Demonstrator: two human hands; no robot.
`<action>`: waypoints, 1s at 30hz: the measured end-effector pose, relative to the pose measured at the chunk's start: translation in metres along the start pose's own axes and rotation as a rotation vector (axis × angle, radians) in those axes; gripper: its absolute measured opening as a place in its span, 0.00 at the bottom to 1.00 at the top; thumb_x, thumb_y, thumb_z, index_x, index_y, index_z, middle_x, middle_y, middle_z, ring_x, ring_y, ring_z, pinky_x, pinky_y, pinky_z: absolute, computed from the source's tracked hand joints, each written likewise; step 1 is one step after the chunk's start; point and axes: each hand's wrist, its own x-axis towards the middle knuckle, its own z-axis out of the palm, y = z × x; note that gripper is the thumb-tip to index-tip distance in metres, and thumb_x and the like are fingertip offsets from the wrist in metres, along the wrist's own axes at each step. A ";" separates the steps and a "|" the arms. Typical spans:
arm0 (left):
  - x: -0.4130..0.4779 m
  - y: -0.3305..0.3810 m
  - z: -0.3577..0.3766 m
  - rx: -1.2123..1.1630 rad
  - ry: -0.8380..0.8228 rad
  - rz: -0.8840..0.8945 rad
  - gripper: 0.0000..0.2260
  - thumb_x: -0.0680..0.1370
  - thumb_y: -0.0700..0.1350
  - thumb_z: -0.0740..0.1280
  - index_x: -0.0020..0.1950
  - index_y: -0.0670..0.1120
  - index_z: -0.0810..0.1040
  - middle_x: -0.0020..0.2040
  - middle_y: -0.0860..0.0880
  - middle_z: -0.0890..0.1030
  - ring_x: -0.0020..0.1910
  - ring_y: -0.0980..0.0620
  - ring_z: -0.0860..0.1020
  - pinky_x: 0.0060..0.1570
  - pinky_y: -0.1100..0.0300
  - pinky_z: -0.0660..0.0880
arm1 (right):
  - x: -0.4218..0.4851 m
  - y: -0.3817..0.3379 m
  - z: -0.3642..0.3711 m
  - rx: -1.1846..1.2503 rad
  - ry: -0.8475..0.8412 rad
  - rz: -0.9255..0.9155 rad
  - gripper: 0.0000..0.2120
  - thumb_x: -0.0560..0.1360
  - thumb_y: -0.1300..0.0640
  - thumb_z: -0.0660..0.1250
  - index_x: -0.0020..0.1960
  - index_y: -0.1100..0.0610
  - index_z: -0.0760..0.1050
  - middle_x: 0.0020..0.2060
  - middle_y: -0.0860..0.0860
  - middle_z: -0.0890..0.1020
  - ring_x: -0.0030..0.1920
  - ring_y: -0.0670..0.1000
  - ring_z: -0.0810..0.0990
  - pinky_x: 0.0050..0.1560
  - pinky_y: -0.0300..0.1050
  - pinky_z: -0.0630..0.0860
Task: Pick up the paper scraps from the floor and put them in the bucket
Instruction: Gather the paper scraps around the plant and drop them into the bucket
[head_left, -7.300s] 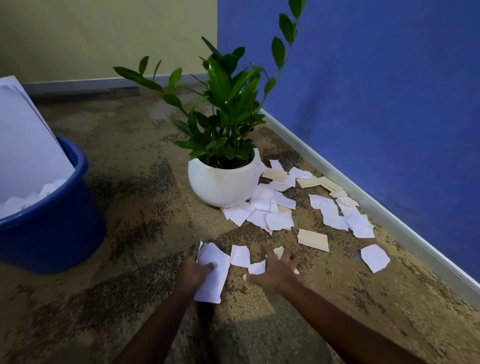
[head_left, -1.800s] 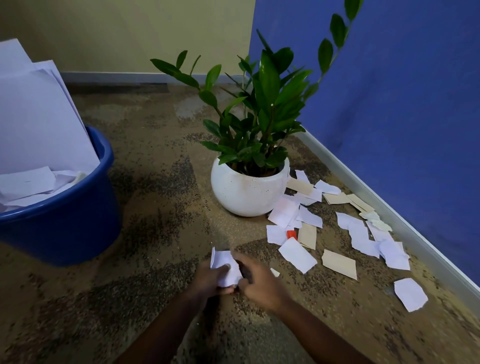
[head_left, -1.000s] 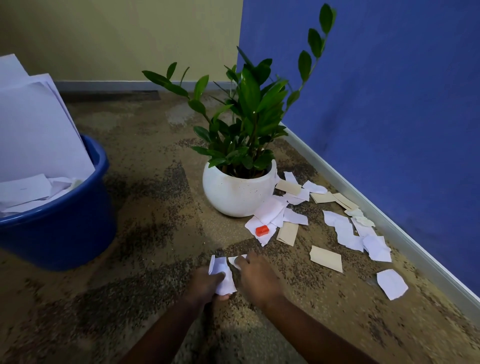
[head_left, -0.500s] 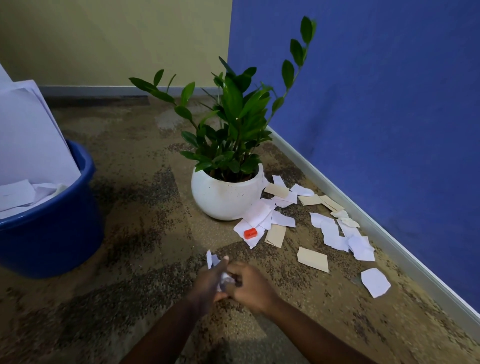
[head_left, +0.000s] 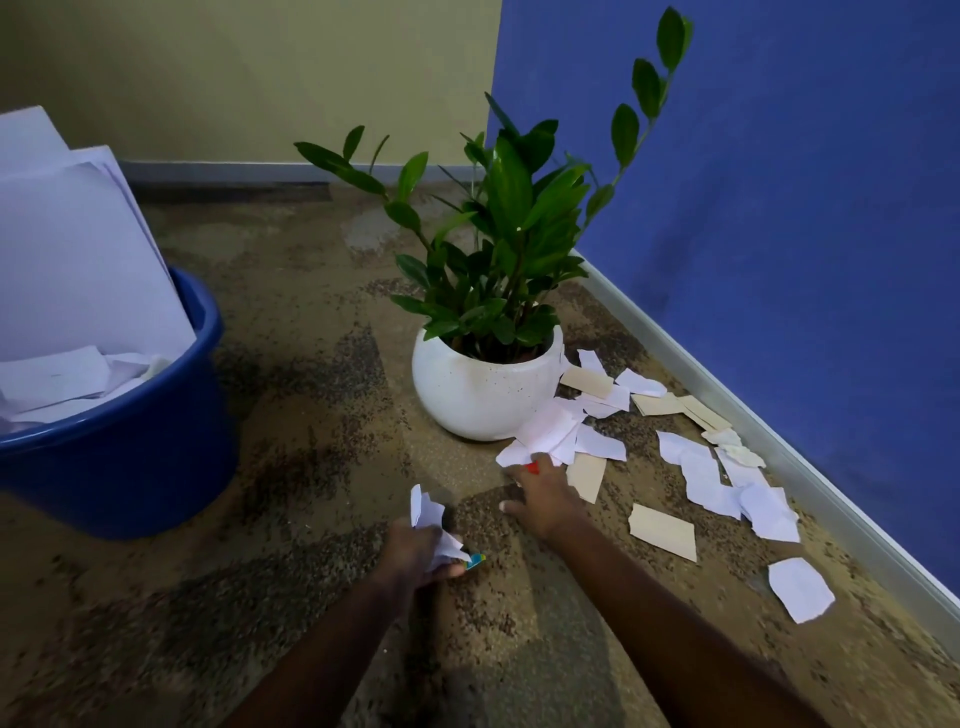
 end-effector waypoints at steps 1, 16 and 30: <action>0.000 0.000 -0.003 -0.005 0.004 -0.001 0.17 0.79 0.31 0.56 0.68 0.27 0.64 0.38 0.41 0.75 0.34 0.46 0.73 0.16 0.66 0.74 | 0.000 -0.001 0.002 -0.003 0.029 -0.007 0.21 0.78 0.56 0.61 0.70 0.52 0.66 0.70 0.57 0.62 0.68 0.59 0.64 0.66 0.51 0.67; -0.035 0.064 -0.048 -0.121 0.082 0.281 0.10 0.80 0.33 0.57 0.58 0.29 0.72 0.31 0.41 0.75 0.25 0.48 0.76 0.17 0.70 0.71 | -0.045 -0.091 -0.021 0.593 0.030 -0.225 0.14 0.71 0.66 0.67 0.54 0.56 0.78 0.43 0.45 0.77 0.42 0.44 0.74 0.34 0.22 0.66; -0.086 0.195 -0.179 -0.568 0.418 0.555 0.15 0.80 0.33 0.55 0.67 0.39 0.65 0.53 0.39 0.72 0.35 0.46 0.76 0.30 0.59 0.80 | -0.017 -0.316 -0.093 1.006 -0.029 -0.314 0.18 0.73 0.65 0.68 0.62 0.60 0.73 0.49 0.57 0.78 0.43 0.54 0.79 0.35 0.37 0.78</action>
